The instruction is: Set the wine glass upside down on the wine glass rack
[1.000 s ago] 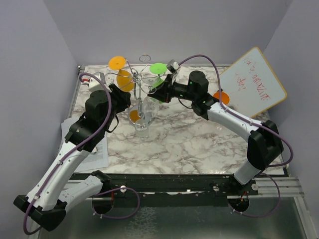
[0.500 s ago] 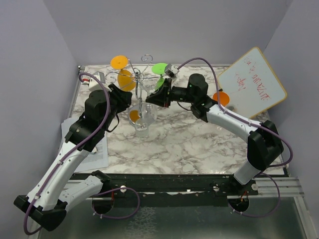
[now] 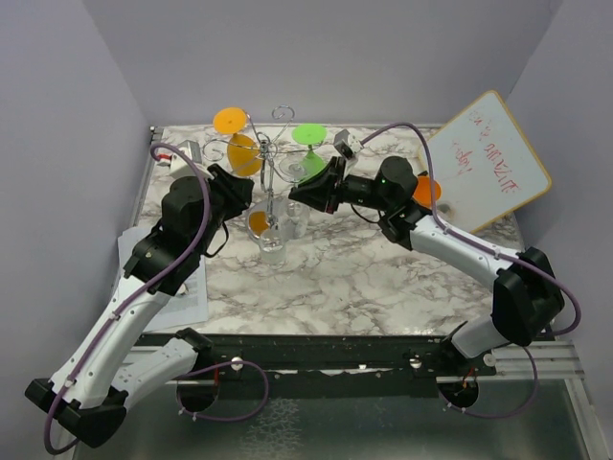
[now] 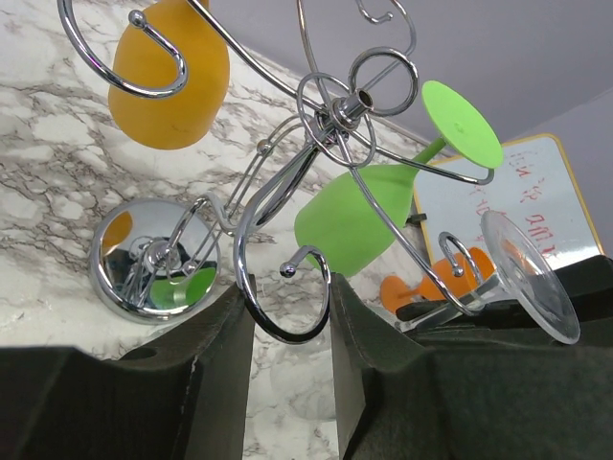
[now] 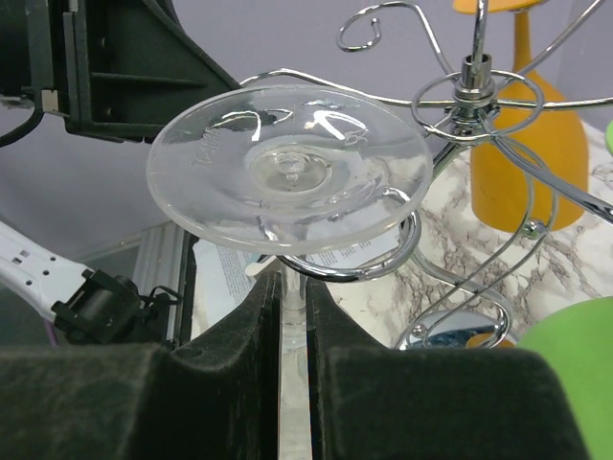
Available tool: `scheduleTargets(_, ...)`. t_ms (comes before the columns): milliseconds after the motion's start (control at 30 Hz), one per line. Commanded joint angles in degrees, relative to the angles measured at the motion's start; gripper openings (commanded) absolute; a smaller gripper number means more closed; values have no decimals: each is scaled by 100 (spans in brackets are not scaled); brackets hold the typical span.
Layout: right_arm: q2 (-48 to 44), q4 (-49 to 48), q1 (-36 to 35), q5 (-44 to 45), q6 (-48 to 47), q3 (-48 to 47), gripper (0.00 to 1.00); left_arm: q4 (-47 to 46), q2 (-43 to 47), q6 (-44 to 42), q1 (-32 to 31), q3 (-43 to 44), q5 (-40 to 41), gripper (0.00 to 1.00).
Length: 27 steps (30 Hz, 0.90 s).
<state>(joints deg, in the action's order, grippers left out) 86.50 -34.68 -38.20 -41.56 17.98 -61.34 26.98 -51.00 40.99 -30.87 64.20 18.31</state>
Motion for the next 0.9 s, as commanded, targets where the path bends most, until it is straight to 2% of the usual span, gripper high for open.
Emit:
scheduleTargets(0,-173,-271,-54,702,-136,79,1,111,138,-325,-6,-40,217,29)
scheduleTargets(367,104,-207,-52,1332,-402,209,8,226,217,-355,-6,-42,259,35)
scheduleTargets(400,114,-199,-48,1304,-408,222,13,235,234,-362,-6,-40,257,36)
scheduleTargets(500,140,-164,-48,1018,-655,288,35,263,241,-429,-6,6,217,44)
scheduleTargets(567,183,102,-48,907,-914,233,40,265,255,-533,-6,49,108,49)
scheduleTargets(667,217,419,-48,858,-1134,142,44,277,264,-698,-6,153,19,55)
scheduleTargets(767,173,374,-50,789,-1065,157,49,326,292,-794,-6,242,54,60)
scheduleTargets(867,51,340,-51,740,-923,161,58,394,341,-885,-6,336,57,66)
